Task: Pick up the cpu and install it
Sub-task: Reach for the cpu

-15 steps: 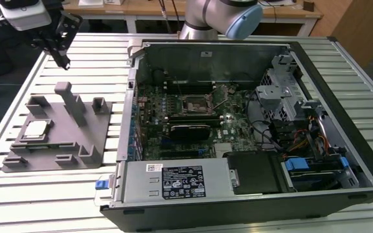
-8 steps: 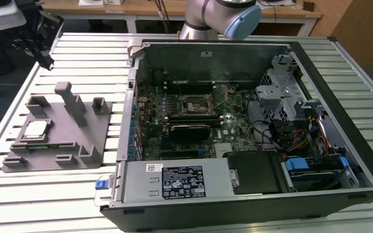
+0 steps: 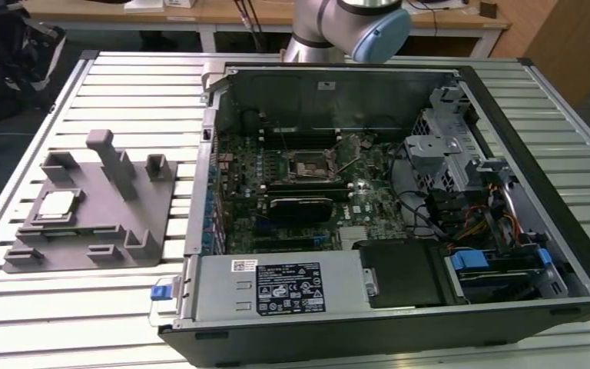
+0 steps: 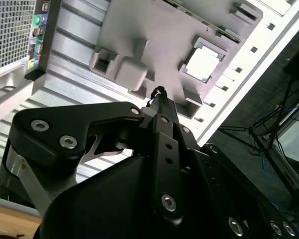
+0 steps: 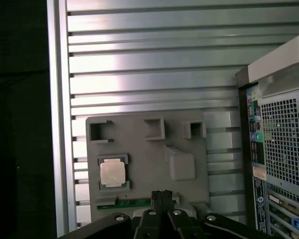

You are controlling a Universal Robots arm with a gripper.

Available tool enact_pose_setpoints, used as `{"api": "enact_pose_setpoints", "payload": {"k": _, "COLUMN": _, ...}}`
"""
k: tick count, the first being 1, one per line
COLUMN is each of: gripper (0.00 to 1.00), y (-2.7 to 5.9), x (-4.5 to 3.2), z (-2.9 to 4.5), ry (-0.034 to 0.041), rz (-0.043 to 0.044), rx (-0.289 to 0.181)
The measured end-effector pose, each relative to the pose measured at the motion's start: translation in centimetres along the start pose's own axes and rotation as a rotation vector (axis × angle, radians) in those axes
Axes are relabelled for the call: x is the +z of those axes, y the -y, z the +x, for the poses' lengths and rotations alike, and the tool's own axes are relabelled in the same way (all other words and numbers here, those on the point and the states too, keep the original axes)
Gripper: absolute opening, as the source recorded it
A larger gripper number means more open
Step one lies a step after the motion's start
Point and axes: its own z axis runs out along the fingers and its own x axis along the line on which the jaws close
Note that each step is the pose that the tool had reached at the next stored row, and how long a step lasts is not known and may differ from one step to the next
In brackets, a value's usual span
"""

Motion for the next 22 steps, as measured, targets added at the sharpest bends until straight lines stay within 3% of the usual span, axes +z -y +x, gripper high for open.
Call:
{"api": "enact_pose_setpoints", "payload": {"k": 7, "gripper": 0.11, "y": 0.11, "x": 0.06, "z": 3.12, "ry": -0.0002, "rz": 0.0001, "rx": 0.000}}
{"api": "enact_pose_setpoints", "payload": {"k": 13, "gripper": 0.11, "y": 0.18, "x": 0.12, "z": 5.30, "ry": -0.0009, "rz": 0.0001, "rx": 0.000}}
{"api": "enact_pose_setpoints", "payload": {"k": 18, "gripper": 0.11, "y": 0.18, "x": 0.20, "z": 6.57, "ry": -0.0017, "rz": 0.0002, "rx": 0.000}}
{"api": "enact_pose_setpoints", "payload": {"k": 22, "gripper": 0.11, "y": 0.19, "x": 0.23, "z": 6.74, "ry": -0.0017, "rz": 0.0001, "rx": 0.000}}
